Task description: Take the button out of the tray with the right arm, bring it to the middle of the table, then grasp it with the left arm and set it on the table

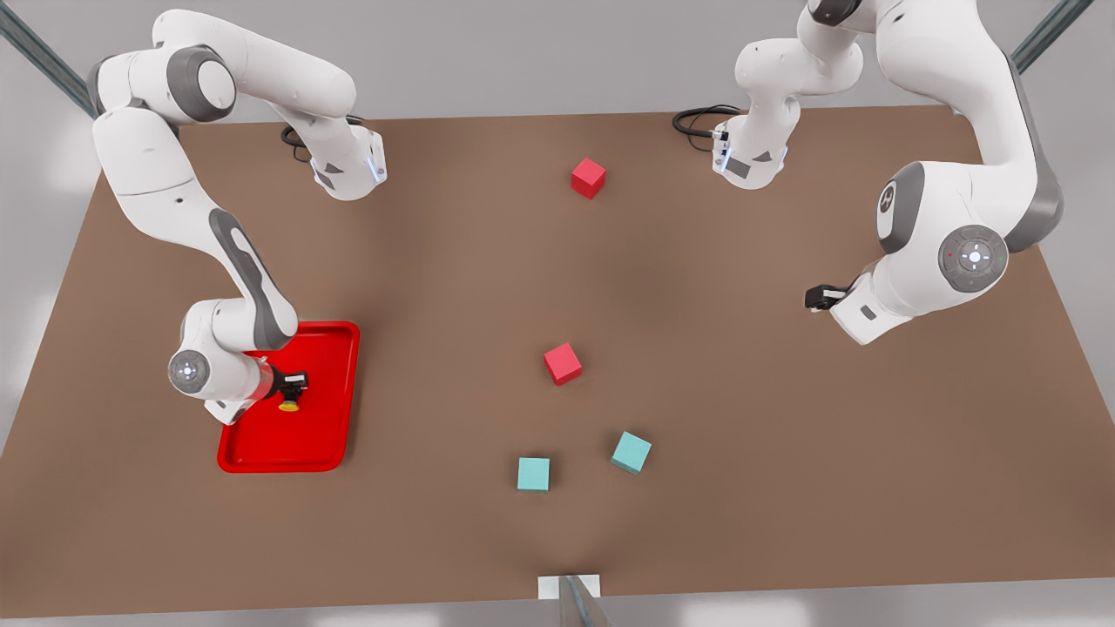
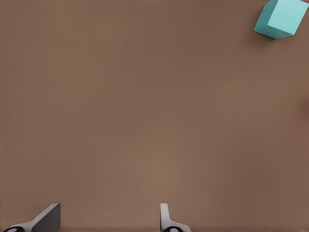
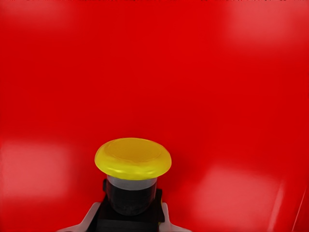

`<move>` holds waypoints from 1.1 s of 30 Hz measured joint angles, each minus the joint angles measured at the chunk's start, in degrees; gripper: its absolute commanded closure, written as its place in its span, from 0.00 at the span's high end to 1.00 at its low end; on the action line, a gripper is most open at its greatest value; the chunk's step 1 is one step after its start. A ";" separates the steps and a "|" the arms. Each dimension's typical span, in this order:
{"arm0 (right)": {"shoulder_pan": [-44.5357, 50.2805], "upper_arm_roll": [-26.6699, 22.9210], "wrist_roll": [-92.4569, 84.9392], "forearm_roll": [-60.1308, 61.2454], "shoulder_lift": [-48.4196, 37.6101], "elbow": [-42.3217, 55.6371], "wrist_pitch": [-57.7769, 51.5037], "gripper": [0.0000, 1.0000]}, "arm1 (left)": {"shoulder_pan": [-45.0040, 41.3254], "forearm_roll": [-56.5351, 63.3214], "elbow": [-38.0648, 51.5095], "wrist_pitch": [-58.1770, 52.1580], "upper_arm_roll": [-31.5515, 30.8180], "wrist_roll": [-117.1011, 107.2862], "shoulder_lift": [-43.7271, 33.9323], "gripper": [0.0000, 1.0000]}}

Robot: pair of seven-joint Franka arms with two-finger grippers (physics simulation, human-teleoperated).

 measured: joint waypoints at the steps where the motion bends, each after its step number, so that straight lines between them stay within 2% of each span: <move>1: -0.02 0.00 -0.24 0.14 -0.01 0.00 0.07 0.37 | 0.04 0.00 0.00 0.00 0.00 0.01 0.00 1.00; 8: -0.48 0.89 -1.91 0.74 -1.98 0.00 0.08 0.36 | 0.10 0.06 0.00 -0.02 0.02 0.06 0.00 1.00; 12: 0.33 3.11 -1.31 0.91 -5.04 0.50 -2.36 0.36 | 0.43 0.16 0.00 -0.03 0.02 0.08 0.00 1.00; 15: 6.19 4.14 0.14 3.91 -7.69 1.14 -5.01 0.36 | 0.73 0.23 -0.04 -0.05 0.22 0.09 -0.41 1.00; 18: 16.04 2.99 2.64 8.03 -8.17 4.04 -7.67 0.36 | 1.51 0.29 -0.02 -0.29 0.48 0.06 -1.45 1.00; 24: 58.22 -23.58 9.32 26.39 -5.94 11.97 -11.68 0.36 | 1.47 0.24 1.93 -1.36 0.13 -0.23 -2.13 1.00; 27: 73.73 -33.85 13.44 36.46 -1.15 19.33 -13.44 0.36 | 1.60 0.34 1.98 -1.56 0.37 -0.35 -2.02 1.00; 29: 79.68 -38.01 16.61 42.40 3.85 27.78 -14.82 0.37 | 1.67 0.33 1.95 -1.61 0.49 -0.41 -1.86 1.00; 33: 83.88 -39.83 23.02 50.74 11.87 40.66 -17.13 0.38 | 2.28 0.26 1.89 -1.57 0.69 -0.51 -1.50 1.00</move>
